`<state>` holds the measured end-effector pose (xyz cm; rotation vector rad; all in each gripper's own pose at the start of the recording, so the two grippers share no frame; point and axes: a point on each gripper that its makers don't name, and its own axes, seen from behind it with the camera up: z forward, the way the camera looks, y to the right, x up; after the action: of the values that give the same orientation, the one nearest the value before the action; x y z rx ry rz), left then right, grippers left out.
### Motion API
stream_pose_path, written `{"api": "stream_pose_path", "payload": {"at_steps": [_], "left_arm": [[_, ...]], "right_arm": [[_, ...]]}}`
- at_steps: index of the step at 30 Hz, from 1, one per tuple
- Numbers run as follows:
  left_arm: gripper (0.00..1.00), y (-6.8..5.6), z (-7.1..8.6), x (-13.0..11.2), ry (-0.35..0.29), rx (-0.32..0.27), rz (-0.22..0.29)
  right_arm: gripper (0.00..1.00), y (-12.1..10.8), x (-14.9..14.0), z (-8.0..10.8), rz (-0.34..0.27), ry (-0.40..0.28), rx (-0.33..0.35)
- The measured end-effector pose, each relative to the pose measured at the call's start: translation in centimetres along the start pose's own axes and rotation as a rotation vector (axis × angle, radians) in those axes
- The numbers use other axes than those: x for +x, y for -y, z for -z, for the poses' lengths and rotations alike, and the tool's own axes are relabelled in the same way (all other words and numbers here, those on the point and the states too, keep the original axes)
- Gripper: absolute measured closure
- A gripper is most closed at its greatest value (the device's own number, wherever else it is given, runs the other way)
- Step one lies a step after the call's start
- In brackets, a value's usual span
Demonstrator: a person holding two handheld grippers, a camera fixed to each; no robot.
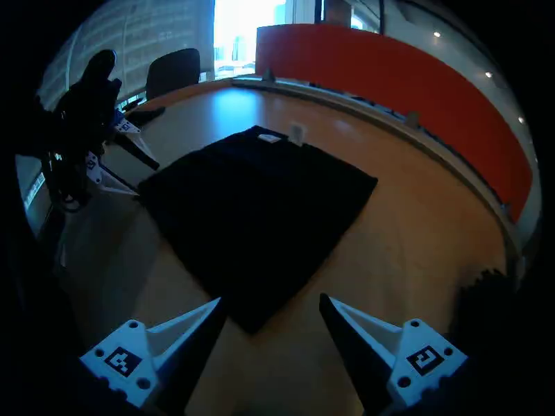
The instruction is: Fold towel
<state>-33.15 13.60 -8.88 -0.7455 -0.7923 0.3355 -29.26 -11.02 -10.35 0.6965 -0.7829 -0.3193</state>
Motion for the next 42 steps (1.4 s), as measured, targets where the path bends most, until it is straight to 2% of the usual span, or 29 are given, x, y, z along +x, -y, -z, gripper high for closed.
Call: {"api": "stream_pose_path", "payload": {"at_steps": [14, 18, 22, 26, 35, 42], "left_arm": [[0.06, -0.3, -0.1, -0.1, 0.002, 0.008, 0.023], [0.06, -0.2, 0.0, -0.1, 0.007, 0.015, 0.029], [0.11, -0.2, 0.0, -0.1, 0.015, 0.024, 0.042], [0.22, -0.4, -0.1, -0.1, 0.017, 0.032, 0.052], [0.29, -0.4, 0.1, 0.0, 0.02, 0.036, 0.078], [0.39, -0.5, 0.1, 0.0, 0.024, 0.045, 0.084]], "right_arm": [[0.08, 0.6, -1.2, -0.5, 0.041, 0.032, 0.025], [0.12, 0.8, -1.3, -0.7, 0.035, 0.032, 0.036], [0.21, 1.0, -1.4, -0.8, 0.019, 0.034, 0.051], [0.31, 1.0, -1.5, -0.8, 0.008, 0.034, 0.053], [0.59, 0.5, -1.6, -0.7, -0.015, 0.034, 0.039], [0.71, 0.8, -1.5, -0.6, -0.017, 0.031, 0.039]]}}
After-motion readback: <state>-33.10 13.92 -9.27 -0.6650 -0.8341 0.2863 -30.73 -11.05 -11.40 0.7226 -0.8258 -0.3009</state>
